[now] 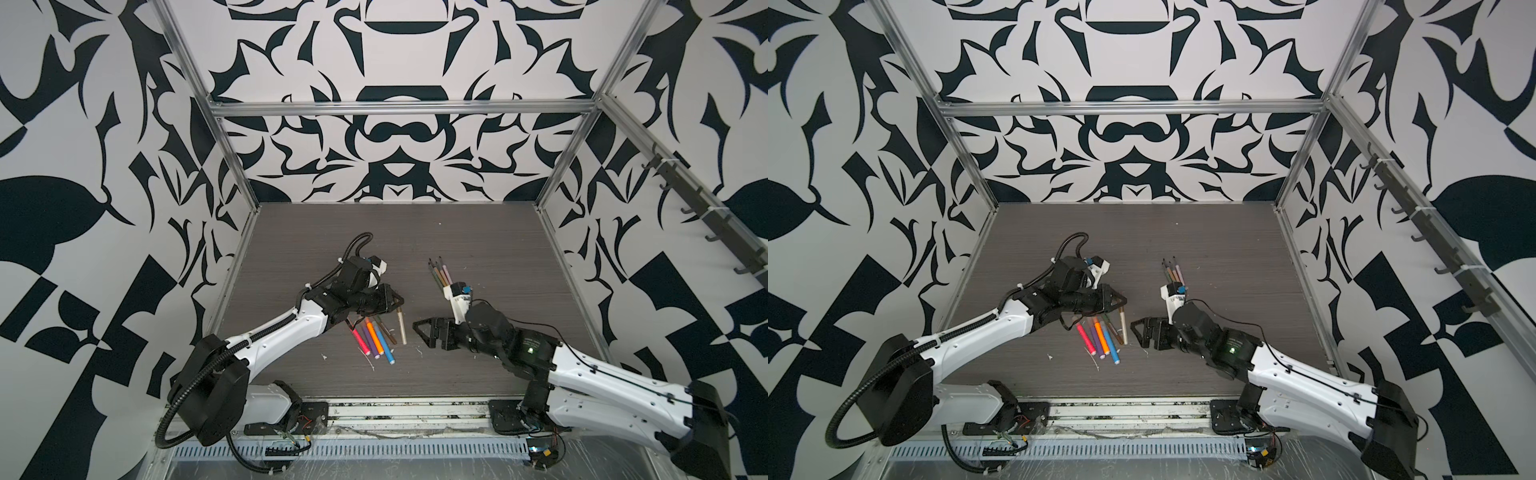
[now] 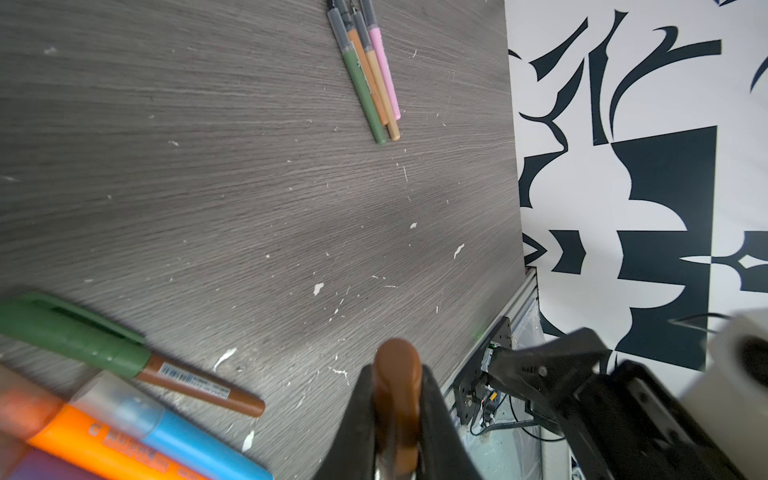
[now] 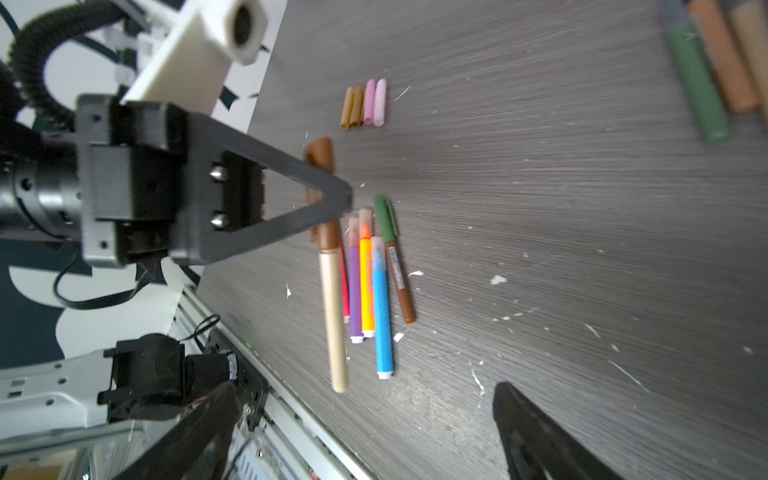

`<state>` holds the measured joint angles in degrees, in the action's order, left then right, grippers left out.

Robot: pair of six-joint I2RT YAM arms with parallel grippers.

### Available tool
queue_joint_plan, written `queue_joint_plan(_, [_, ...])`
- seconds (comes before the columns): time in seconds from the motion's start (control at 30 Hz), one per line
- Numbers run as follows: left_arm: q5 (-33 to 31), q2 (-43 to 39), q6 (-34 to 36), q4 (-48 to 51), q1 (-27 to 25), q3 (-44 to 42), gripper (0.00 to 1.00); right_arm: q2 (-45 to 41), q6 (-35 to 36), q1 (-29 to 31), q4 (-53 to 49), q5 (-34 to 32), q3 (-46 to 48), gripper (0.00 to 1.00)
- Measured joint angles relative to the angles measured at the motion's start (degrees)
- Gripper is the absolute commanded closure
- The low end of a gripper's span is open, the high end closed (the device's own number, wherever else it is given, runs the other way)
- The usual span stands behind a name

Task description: Open the pen caps

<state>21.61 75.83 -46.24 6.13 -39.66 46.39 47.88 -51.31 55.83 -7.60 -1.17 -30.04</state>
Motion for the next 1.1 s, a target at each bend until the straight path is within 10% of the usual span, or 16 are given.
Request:
queue_joint_plan(0.23, [0.04,0.0,-0.07,0.33,0.0,0.28,0.99,-2.73,-1.95,-0.26,-0.44,-4.15,3.82,0.04])
queue_joint_plan(0.8, [0.48,0.0,-2.38,-1.22,0.0,0.52,0.99,16.92,1.36,8.31,5.16,-6.69,-5.73,0.55])
queue_joint_plan(1.1, [0.9,-0.02,-3.43,-1.99,0.0,0.52,0.99,14.56,1.75,8.26,9.92,-4.52,-2.45,0.61])
